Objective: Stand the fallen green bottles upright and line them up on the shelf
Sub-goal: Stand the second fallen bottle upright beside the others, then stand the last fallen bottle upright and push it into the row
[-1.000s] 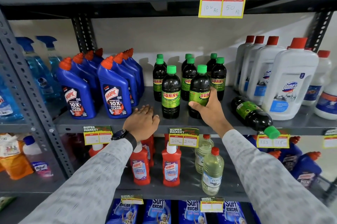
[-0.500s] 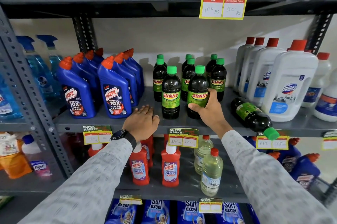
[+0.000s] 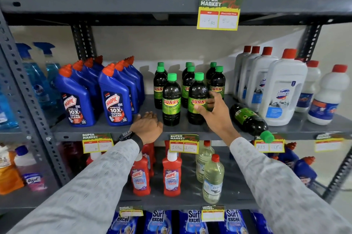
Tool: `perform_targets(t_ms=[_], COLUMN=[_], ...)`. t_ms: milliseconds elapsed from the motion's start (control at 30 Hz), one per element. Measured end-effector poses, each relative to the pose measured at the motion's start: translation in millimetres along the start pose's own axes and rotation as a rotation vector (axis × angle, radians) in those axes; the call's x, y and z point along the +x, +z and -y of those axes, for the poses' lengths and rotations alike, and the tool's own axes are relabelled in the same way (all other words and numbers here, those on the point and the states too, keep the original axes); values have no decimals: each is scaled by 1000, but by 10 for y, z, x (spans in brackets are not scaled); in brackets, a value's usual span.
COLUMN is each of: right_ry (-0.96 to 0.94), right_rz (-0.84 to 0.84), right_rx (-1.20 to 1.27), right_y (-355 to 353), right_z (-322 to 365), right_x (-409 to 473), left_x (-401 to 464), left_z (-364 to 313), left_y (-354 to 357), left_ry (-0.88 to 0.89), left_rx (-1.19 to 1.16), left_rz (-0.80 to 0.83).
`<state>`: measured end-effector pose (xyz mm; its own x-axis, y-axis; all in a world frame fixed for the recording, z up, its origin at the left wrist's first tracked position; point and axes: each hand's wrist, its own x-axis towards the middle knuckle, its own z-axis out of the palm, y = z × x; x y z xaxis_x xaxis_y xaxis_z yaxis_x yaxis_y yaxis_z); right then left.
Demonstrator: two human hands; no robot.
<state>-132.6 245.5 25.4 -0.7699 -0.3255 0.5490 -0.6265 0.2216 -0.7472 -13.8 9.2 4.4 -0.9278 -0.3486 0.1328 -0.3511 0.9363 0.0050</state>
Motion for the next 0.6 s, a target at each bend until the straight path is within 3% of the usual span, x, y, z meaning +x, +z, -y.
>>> perform_targets(t_ms=[100, 367, 500, 600], right_ry=[-93, -238, -27, 214], right_rz=[-55, -180, -225, -207], right_rx=[-157, -658, -840, -795], right_y=[-313, -1056, -1247, -1282], right_z=[151, 190, 44, -88], right_x=[-78, -571, -912, -1035], left_x=[-66, -96, -123, -144], left_z=[-33, -23, -48, -72], left_y=[-7, -87, -95, -91], left_ry=[51, 27, -15, -42], left_rx=[146, 41, -5, -50], left_rz=[68, 78, 40, 36])
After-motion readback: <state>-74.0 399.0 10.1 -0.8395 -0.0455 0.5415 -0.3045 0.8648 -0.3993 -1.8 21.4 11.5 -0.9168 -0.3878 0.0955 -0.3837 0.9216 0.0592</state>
